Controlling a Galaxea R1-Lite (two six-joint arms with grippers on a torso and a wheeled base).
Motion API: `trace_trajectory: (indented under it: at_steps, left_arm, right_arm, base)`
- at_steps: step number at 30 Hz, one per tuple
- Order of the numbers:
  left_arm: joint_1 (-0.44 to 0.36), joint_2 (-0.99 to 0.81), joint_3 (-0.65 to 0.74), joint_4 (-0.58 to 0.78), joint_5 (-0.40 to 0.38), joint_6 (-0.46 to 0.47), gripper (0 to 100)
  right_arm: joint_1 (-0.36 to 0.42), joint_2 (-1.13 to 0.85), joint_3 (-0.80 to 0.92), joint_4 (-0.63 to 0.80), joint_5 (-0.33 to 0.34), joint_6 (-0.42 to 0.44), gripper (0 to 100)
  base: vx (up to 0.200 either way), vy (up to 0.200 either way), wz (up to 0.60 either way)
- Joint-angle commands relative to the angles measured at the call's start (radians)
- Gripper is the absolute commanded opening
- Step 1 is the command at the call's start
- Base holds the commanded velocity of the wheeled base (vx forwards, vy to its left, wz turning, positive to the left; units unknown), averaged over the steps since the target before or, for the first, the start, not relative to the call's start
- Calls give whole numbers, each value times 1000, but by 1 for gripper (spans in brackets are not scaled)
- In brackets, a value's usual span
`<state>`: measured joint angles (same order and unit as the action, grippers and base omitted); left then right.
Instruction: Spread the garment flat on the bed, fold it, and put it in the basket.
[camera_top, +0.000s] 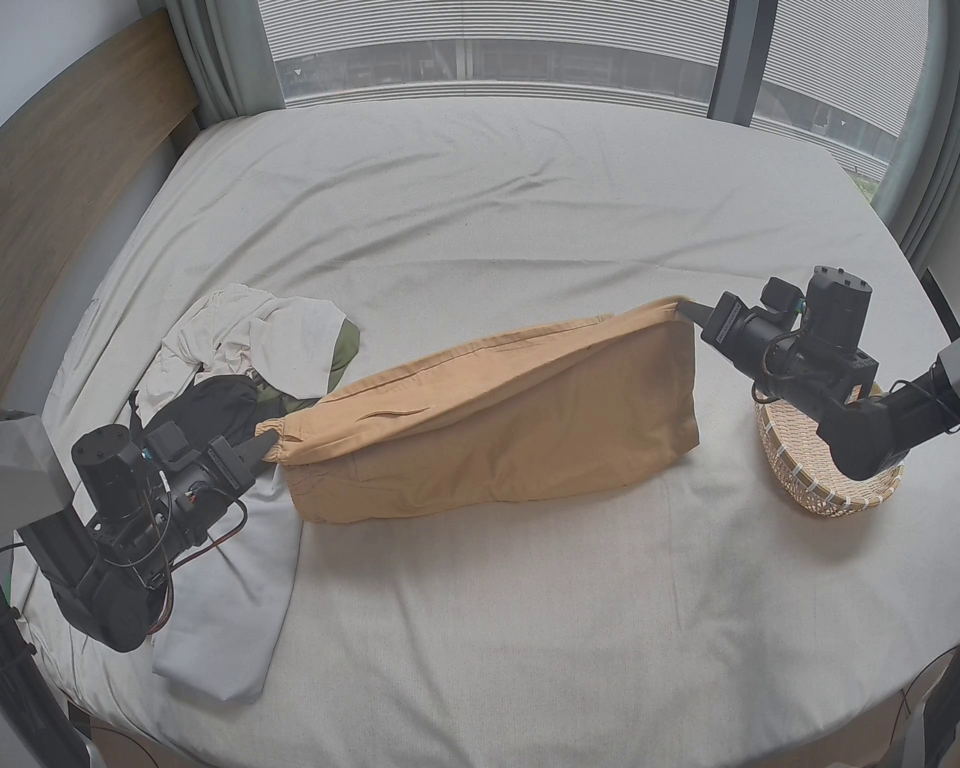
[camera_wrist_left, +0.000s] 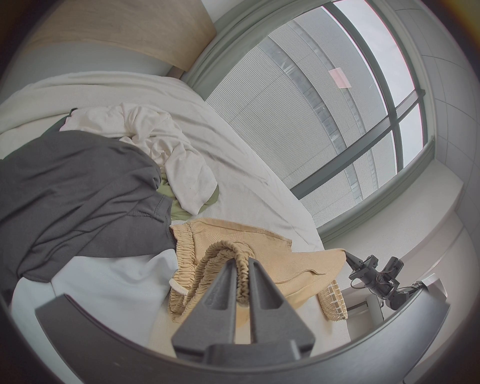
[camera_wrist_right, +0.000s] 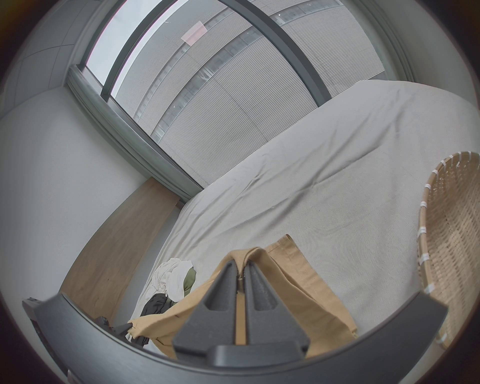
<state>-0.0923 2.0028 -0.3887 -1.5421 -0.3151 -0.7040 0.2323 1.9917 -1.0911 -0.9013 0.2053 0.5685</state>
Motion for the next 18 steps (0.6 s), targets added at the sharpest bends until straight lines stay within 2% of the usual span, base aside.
trace_trajectory:
  at_steps: [1,6,11,16,17,18]
  left_arm:
    - [-9,62,-30,-3,1,1,0]
    - [-7,91,-56,-1,10,1,0]
    - [-1,149,-107,-1,62,1,0]
    - [-1,157,-130,-1,67,1,0]
    - [-1,157,-131,-1,67,1,100]
    - [-1,157,-134,-1,65,1,100]
  right_arm:
    - [1,78,-58,-11,0,1,0]
    - [5,105,-84,-28,0,1,0]
    - [5,139,-132,-30,0,1,0]
    - [7,154,-153,-41,2,1,0]
    - [5,157,-159,-53,0,1,100]
    - [4,167,-168,-64,-6,1,100]
  base:
    - [0,0,0]
    - [0,0,0]
    - [0,0,0]
    - [0,0,0]
    - [0,0,0]
    - [0,0,0]
